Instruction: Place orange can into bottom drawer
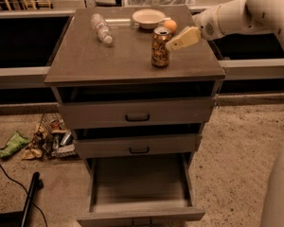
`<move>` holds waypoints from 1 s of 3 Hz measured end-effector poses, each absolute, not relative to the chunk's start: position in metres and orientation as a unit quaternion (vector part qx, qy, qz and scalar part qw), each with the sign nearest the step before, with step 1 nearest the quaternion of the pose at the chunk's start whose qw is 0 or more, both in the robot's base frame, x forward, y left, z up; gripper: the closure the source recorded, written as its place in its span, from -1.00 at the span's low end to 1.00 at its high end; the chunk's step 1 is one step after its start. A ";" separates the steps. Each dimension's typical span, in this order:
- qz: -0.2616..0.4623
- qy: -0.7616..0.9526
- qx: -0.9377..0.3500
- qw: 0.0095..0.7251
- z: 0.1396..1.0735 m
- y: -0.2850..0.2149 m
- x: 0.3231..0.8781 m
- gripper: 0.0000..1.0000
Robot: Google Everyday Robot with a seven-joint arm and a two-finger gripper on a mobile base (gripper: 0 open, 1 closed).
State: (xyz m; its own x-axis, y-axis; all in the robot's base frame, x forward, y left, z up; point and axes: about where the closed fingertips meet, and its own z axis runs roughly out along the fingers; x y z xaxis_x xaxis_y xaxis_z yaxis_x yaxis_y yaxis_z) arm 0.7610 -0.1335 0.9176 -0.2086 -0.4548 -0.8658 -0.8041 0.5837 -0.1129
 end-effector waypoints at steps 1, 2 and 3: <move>0.216 0.738 -0.427 0.475 0.918 -0.103 0.769 -1.00; 0.219 0.739 -0.424 0.475 0.914 -0.099 0.769 -1.00; 0.235 0.731 -0.421 0.483 0.908 -0.087 0.769 -1.00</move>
Offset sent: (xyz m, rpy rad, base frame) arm 0.0062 0.0451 0.0034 0.0665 0.0031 0.0903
